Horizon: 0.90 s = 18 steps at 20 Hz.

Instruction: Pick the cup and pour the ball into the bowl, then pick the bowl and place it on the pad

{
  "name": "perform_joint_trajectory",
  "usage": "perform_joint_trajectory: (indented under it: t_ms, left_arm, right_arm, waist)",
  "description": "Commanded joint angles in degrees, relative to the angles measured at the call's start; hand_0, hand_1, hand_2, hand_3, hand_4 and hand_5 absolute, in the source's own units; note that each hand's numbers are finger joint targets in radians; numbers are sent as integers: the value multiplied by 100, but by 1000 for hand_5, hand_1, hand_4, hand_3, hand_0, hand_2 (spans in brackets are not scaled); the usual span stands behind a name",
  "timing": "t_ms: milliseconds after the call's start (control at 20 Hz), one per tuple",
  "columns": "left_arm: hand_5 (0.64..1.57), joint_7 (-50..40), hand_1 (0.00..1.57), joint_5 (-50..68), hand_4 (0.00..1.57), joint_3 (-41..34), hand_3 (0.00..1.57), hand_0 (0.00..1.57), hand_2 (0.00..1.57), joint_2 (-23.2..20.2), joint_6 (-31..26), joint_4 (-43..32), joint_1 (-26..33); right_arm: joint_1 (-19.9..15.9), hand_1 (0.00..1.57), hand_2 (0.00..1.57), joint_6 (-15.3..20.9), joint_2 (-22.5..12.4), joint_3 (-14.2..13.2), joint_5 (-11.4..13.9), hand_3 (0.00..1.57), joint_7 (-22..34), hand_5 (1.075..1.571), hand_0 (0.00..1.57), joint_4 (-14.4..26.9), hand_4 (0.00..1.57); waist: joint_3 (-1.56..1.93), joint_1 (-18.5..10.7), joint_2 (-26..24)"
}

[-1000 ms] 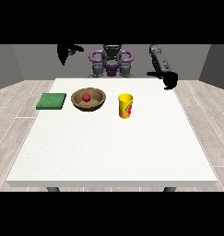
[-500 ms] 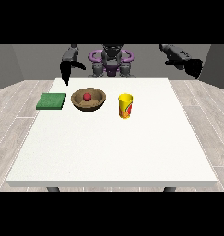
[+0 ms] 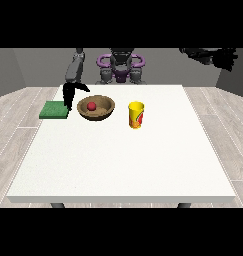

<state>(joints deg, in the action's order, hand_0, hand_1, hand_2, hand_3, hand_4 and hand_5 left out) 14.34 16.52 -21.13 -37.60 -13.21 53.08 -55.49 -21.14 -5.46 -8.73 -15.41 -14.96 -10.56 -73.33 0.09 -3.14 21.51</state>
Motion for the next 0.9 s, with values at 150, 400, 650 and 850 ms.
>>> perform_joint_trajectory:
  t_ms: [150,400,650,850]
  left_arm:
    - [1539,-621,0,232,0,-19,0,0,0,-318,-93,434,-397]
    - [1538,-850,0,407,0,-107,0,0,0,-485,-168,355,-672]
    - [1528,-1388,0,540,0,-72,0,0,0,-651,-61,679,-943]
    - [1529,-1483,0,722,0,-106,0,0,0,-727,-310,783,-810]
  right_arm:
    - [-602,0,0,-283,-241,-395,-135,0,-625,1569,0,1747,322]
    - [-1292,0,0,-8,-106,-441,-253,0,-461,1570,0,2195,411]
    - [-1456,0,0,-46,-218,-585,-189,0,-966,1571,0,3016,376]
    - [-1225,0,0,-224,-280,-548,-92,0,-1300,1567,0,3269,307]
  waist:
    - [2,-235,141]
    - [-3,-172,112]
    - [3,-307,215]
    - [3,-437,259]
